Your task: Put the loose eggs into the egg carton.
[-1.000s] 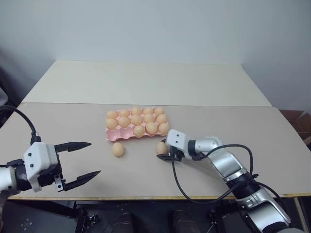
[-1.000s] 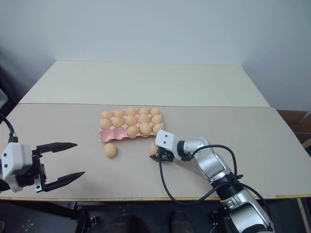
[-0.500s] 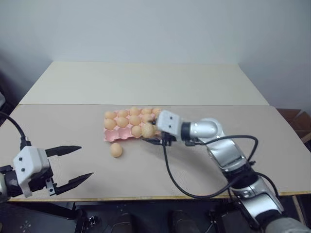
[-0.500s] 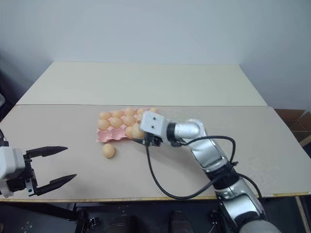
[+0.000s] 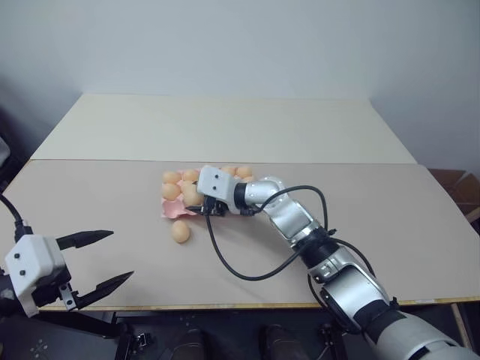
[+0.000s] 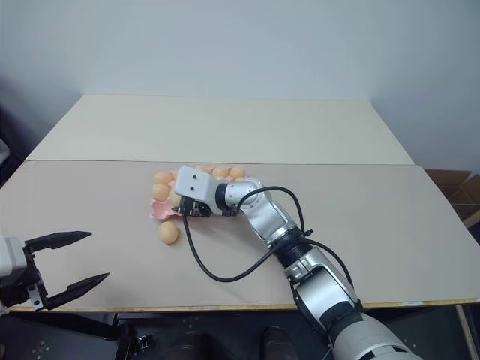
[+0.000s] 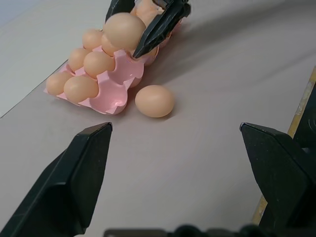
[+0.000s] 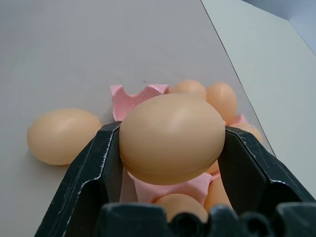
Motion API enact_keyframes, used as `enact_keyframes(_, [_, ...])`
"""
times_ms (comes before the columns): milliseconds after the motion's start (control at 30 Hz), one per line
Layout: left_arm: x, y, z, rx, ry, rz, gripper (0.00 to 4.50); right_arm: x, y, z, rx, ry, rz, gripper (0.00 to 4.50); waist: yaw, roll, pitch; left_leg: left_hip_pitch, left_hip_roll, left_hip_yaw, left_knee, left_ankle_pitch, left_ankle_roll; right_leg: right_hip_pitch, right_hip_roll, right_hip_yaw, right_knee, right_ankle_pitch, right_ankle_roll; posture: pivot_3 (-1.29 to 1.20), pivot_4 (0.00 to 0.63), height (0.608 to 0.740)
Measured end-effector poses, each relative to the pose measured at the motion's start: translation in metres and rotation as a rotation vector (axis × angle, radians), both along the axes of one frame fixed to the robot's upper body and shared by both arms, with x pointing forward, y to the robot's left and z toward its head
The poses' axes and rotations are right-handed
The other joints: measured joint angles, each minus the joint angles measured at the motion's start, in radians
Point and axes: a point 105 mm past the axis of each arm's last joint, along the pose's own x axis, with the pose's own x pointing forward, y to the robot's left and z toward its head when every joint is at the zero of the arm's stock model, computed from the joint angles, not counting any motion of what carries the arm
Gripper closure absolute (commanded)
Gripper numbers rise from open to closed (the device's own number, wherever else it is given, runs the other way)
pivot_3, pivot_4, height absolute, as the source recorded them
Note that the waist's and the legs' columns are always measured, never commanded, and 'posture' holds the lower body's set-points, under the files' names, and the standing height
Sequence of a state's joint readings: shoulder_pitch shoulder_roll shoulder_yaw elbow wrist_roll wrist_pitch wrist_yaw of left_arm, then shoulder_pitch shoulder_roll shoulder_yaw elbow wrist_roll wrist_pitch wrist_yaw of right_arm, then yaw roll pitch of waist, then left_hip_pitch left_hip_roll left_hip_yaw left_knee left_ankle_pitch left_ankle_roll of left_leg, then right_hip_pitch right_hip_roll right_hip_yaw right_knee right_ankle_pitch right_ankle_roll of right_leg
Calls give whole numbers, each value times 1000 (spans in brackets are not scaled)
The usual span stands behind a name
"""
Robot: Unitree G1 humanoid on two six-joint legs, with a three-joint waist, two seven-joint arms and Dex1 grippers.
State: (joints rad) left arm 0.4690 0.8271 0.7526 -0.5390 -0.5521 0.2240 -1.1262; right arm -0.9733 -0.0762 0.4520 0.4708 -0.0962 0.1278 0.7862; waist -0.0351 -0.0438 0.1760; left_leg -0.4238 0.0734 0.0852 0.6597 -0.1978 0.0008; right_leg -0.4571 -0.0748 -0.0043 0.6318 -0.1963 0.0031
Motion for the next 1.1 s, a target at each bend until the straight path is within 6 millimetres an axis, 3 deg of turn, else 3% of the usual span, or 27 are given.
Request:
enact_keyframes(33, [0,-1,0,0,-3,0,0,1,3,0,2,2,3,1842,-4,0,0,0,0,0,0,0,0,0,0,0,0,0,0,0,150,740])
enact_keyframes(233, [-1,-7,3,6,-18,-12,0,5,10,-7,-1,0,0,41,-11,0,0,0,0,0,-1,0,0,-1,0,0,0,0,0,0,150,740])
enact_keyframes(433, [-1,-6,3,4,-17,-11,0,8,6,-4,-7,-57,-7,41,-11,0,0,0,0,0,-1,0,0,-1,0,0,0,0,0,0,150,740])
enact_keyframes(533, [0,-6,3,4,-19,-12,0,9,-3,8,10,-94,-14,41,-10,0,0,0,0,0,-1,0,0,-1,0,0,0,0,0,0,150,740])
enact_keyframes(667, [1,-7,5,4,-27,-18,0,-1,-37,25,38,-143,-24,41,-1,0,0,-2,0,0,-1,-1,-1,0,-1,-1,-2,0,0,0,150,740])
enact_keyframes(867, [2,-5,3,2,-12,-23,0,-33,-106,18,-31,-76,-16,41,3,0,0,0,0,0,-1,-1,-1,0,-1,-1,-2,-4,5,0,150,740])
enact_keyframes(1100, [0,0,3,6,-4,-23,0,-63,-164,17,-119,21,-33,41,-1,0,0,1,0,0,-1,-5,-9,0,0,0,-2,-4,6,0,150,740])
